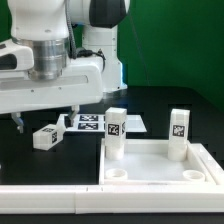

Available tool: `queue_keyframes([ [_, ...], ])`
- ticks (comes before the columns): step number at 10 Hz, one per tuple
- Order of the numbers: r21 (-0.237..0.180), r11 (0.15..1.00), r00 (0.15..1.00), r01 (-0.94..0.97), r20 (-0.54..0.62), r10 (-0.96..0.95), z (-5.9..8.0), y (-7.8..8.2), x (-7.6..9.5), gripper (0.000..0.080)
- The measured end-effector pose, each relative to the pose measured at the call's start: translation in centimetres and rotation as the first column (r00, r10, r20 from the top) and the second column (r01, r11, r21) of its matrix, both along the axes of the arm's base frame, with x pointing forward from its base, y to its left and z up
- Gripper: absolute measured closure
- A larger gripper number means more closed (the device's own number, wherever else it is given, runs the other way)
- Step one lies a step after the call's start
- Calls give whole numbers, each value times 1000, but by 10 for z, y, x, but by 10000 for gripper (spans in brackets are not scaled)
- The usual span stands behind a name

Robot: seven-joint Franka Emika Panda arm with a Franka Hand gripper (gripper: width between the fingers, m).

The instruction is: Assemble square table

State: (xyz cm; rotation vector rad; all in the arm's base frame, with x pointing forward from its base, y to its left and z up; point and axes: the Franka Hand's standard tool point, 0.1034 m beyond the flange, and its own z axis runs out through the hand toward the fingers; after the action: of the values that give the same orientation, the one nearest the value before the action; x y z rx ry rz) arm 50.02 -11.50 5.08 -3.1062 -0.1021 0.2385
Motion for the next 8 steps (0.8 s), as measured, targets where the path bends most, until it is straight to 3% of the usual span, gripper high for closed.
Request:
queue_keyframes([
  [1,25,993,993,118,-16,-117,-1,0,1,150],
  [4,13,959,959,282,7,-282,-3,4,4,150],
  [6,34,891,888,453,-105,-447,-2,0,-9,150],
  [8,46,857,833,513,-269,-484,0,-7,-16,150],
])
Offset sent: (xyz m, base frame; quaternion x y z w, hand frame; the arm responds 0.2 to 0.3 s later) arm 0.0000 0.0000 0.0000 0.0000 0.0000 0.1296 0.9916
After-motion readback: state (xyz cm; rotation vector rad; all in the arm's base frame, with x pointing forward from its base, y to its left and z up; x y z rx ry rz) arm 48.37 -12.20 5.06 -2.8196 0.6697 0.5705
